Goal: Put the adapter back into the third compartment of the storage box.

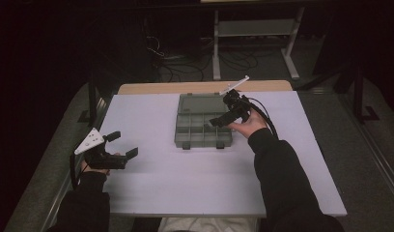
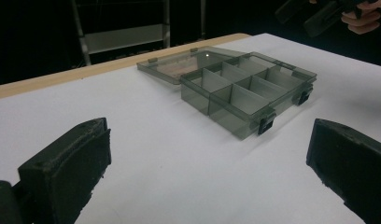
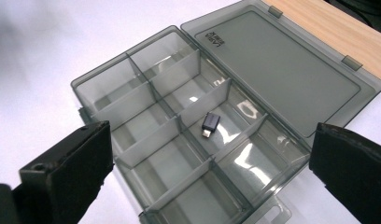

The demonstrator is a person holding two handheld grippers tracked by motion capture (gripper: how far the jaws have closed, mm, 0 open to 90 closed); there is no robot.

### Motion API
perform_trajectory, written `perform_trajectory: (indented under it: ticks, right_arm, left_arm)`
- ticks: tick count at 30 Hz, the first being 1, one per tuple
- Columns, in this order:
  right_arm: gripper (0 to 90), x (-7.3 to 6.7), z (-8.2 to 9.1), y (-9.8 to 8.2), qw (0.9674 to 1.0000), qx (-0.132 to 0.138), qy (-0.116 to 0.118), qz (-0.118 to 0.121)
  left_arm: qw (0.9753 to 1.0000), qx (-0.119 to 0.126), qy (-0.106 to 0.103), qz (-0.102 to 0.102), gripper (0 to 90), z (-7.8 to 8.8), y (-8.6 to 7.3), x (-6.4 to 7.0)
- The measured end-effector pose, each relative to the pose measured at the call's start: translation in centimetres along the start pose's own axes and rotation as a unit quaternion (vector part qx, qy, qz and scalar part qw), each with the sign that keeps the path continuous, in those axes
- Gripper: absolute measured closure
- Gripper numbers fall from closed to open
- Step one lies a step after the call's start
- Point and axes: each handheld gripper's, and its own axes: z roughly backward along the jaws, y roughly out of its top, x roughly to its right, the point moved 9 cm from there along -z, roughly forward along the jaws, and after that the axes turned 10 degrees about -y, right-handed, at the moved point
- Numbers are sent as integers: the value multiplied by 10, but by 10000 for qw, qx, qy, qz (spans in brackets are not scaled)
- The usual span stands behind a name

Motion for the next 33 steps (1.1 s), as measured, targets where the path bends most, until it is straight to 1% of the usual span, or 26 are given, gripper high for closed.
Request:
perform_trajectory:
  ticks: [4, 7, 10, 19, 20, 23, 28, 30, 31, 33]
  right_arm:
    - [0, -6, 5, -3, 9999, 99, 20, 50]
    - [0, -8, 6, -5, 9999, 153, 22, 63]
    - [0, -11, 8, -10, 9999, 142, 37, 82]
    - [0, -14, 14, -21, 9997, 235, 27, 92]
    - [0, -15, 17, -25, 9995, 311, 11, 47]
    - [0, -16, 19, -28, 9994, 347, 8, 33]
    - [0, -17, 22, -41, 9994, 332, -15, -32]
    - [0, -17, 22, -41, 9994, 332, -15, -32]
    - [0, -15, 26, -45, 9993, 367, -25, -68]
    - [0, -15, 27, -48, 9992, 381, -19, -108]
  left_arm:
    - [10000, -2, -1, 4, 0, 0, 0, 0]
    - [10000, 0, 2, 4, 0, 0, 0, 0]
    - [10000, -2, 3, 4, 0, 0, 0, 0]
    - [10000, 4, 8, 5, 0, 0, 0, 0]
    - [10000, 4, 6, 3, 0, 0, 0, 0]
    - [10000, -6, 2, -1, 0, -1, 0, 0]
    - [10000, -10, 2, -6, 0, -1, 0, 0]
    - [10000, -6, 1, -4, 0, -1, 0, 0]
    - [10000, -5, 2, -2, 0, -1, 0, 0]
    - [10000, -6, 1, -5, 0, -1, 0, 0]
